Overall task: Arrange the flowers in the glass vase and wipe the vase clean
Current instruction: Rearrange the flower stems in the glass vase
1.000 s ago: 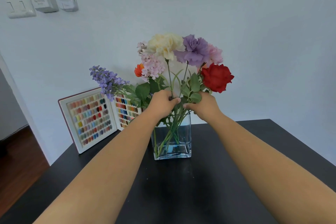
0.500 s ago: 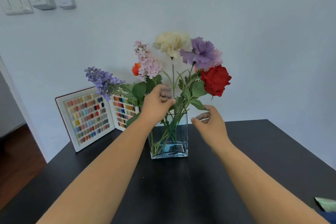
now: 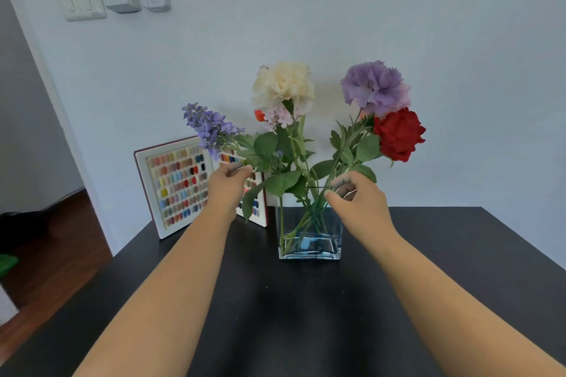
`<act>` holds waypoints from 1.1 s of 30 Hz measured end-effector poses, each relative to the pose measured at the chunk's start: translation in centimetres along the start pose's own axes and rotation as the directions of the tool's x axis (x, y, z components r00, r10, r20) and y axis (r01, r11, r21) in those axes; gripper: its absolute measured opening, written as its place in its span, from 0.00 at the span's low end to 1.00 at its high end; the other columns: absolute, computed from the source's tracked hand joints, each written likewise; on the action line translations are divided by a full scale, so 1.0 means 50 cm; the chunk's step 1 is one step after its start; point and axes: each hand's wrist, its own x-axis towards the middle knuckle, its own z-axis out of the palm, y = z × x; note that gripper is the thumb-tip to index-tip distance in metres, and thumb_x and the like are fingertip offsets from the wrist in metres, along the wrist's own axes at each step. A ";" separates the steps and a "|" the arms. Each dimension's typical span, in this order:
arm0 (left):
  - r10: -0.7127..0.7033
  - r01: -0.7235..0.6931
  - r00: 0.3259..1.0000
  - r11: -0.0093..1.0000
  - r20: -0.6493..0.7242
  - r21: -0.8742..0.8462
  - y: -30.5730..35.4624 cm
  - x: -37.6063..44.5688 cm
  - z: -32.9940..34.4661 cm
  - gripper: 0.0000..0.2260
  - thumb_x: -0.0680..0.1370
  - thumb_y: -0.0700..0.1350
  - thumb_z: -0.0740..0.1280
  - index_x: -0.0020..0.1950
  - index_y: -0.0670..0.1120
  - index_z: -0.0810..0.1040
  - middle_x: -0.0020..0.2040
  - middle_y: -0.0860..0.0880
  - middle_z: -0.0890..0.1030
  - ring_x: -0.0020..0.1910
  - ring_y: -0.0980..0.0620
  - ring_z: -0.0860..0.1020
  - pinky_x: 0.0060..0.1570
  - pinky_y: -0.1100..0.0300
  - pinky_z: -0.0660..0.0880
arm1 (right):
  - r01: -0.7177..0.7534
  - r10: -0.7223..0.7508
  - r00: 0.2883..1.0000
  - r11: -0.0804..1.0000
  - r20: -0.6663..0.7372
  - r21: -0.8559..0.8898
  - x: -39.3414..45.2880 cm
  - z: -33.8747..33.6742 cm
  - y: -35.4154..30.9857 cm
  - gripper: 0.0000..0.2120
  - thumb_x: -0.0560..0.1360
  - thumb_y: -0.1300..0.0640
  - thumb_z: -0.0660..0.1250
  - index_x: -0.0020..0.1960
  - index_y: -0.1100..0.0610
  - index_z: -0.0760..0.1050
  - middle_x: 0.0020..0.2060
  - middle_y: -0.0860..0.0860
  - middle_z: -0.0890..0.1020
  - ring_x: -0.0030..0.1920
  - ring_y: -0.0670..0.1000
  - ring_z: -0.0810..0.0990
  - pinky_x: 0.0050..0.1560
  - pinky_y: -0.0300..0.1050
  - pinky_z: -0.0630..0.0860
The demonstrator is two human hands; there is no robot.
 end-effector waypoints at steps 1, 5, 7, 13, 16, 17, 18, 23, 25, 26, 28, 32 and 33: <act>-0.003 0.003 1.000 1.000 0.021 0.017 0.001 0.003 0.007 0.17 0.78 0.43 0.70 0.66 0.41 0.76 0.50 0.51 0.79 0.45 0.57 0.79 0.41 0.69 0.74 | 0.027 -0.027 1.000 1.000 0.009 -0.011 0.004 0.007 -0.007 0.07 0.71 0.56 0.71 0.44 0.46 0.75 0.35 0.46 0.78 0.32 0.38 0.73 0.33 0.26 0.68; 0.009 -0.009 0.998 1.000 0.056 -0.001 0.007 0.012 0.031 0.18 0.79 0.42 0.68 0.69 0.42 0.73 0.55 0.49 0.79 0.43 0.59 0.78 0.32 0.71 0.74 | 0.112 -0.114 0.993 0.992 -0.036 -0.053 0.045 0.036 -0.057 0.11 0.72 0.54 0.71 0.52 0.47 0.74 0.36 0.45 0.76 0.34 0.40 0.73 0.34 0.29 0.67; 0.060 -0.061 0.997 0.998 0.052 0.027 0.012 0.018 0.037 0.11 0.79 0.43 0.68 0.61 0.44 0.77 0.51 0.47 0.82 0.46 0.50 0.81 0.45 0.58 0.79 | 0.150 -0.156 0.984 0.986 -0.090 -0.074 0.070 0.046 -0.087 0.08 0.73 0.53 0.71 0.47 0.49 0.73 0.31 0.45 0.73 0.31 0.41 0.72 0.33 0.32 0.66; 0.173 -0.178 0.984 0.977 0.054 0.114 0.011 0.029 0.040 0.04 0.78 0.43 0.67 0.52 0.49 0.76 0.43 0.45 0.83 0.45 0.46 0.82 0.54 0.43 0.78 | 0.316 -0.315 0.948 0.920 0.043 -0.230 0.075 0.125 -0.137 0.09 0.77 0.50 0.64 0.53 0.51 0.79 0.27 0.43 0.74 0.31 0.45 0.74 0.38 0.45 0.77; 0.234 -0.246 0.968 0.955 0.089 0.163 0.015 0.034 0.040 0.06 0.79 0.43 0.66 0.53 0.52 0.75 0.43 0.47 0.82 0.44 0.47 0.81 0.52 0.45 0.79 | 0.200 -0.180 0.977 0.959 0.113 -0.202 0.095 0.143 -0.143 0.23 0.79 0.56 0.59 0.74 0.54 0.64 0.31 0.48 0.77 0.37 0.49 0.78 0.45 0.47 0.78; 0.258 -0.274 0.960 0.945 0.107 0.179 0.017 0.036 0.040 0.06 0.79 0.43 0.66 0.54 0.53 0.75 0.42 0.48 0.82 0.43 0.48 0.81 0.51 0.47 0.79 | 0.145 -0.128 0.986 0.975 0.108 -0.169 0.105 0.142 -0.141 0.25 0.79 0.57 0.58 0.76 0.54 0.59 0.32 0.49 0.77 0.36 0.49 0.78 0.41 0.45 0.77; 0.283 -0.304 0.951 0.931 0.126 0.201 0.022 0.040 0.040 0.07 0.79 0.43 0.66 0.54 0.54 0.75 0.41 0.49 0.81 0.42 0.49 0.80 0.49 0.50 0.79 | 0.100 -0.087 0.992 0.985 0.096 -0.142 0.114 0.138 -0.140 0.27 0.79 0.59 0.57 0.77 0.54 0.57 0.33 0.50 0.78 0.34 0.48 0.77 0.36 0.42 0.76; 0.350 -0.405 0.908 0.872 0.228 0.274 0.049 0.062 0.044 0.11 0.81 0.42 0.64 0.62 0.52 0.76 0.42 0.50 0.81 0.42 0.54 0.80 0.42 0.62 0.75 | -0.011 0.014 1.000 0.996 0.028 -0.091 0.155 0.114 -0.136 0.29 0.75 0.64 0.59 0.76 0.55 0.59 0.57 0.55 0.79 0.48 0.53 0.80 0.49 0.49 0.80; 0.358 -0.419 0.900 0.868 0.249 0.265 0.053 0.066 0.048 0.12 0.81 0.42 0.63 0.64 0.50 0.76 0.42 0.51 0.81 0.42 0.54 0.80 0.43 0.63 0.75 | -0.039 0.044 0.998 0.992 0.039 -0.118 0.169 0.114 -0.134 0.29 0.74 0.65 0.59 0.74 0.57 0.62 0.63 0.57 0.76 0.53 0.55 0.78 0.52 0.50 0.79; 0.362 -0.424 0.898 0.866 0.252 0.266 0.053 0.066 0.049 0.12 0.81 0.41 0.63 0.64 0.50 0.76 0.41 0.51 0.81 0.42 0.55 0.80 0.42 0.64 0.75 | -0.039 0.046 0.998 0.989 0.050 -0.144 0.175 0.117 -0.133 0.27 0.74 0.66 0.60 0.73 0.59 0.64 0.62 0.58 0.76 0.52 0.54 0.77 0.51 0.48 0.78; 0.368 -0.430 0.896 0.861 0.250 0.273 0.052 0.066 0.050 0.13 0.81 0.41 0.63 0.65 0.49 0.76 0.41 0.50 0.81 0.42 0.56 0.79 0.40 0.68 0.73 | -0.039 0.054 0.996 0.979 0.071 -0.198 0.186 0.125 -0.133 0.22 0.74 0.67 0.60 0.68 0.61 0.69 0.58 0.59 0.78 0.47 0.51 0.74 0.45 0.42 0.75; 0.372 -0.434 0.893 0.862 0.255 0.262 0.054 0.064 0.045 0.15 0.81 0.40 0.63 0.67 0.49 0.75 0.42 0.51 0.82 0.44 0.55 0.80 0.45 0.65 0.75 | -0.053 0.094 0.987 0.955 0.129 -0.291 0.204 0.146 -0.132 0.20 0.74 0.66 0.62 0.65 0.62 0.70 0.54 0.59 0.79 0.52 0.56 0.77 0.45 0.41 0.71; 0.370 -0.431 0.893 0.865 0.254 0.256 0.055 0.062 0.043 0.15 0.81 0.40 0.63 0.67 0.49 0.75 0.42 0.50 0.82 0.44 0.54 0.81 0.47 0.63 0.77 | -0.053 0.100 0.984 0.954 0.145 -0.294 0.206 0.151 -0.131 0.20 0.74 0.66 0.63 0.66 0.61 0.70 0.54 0.58 0.79 0.53 0.57 0.77 0.46 0.40 0.70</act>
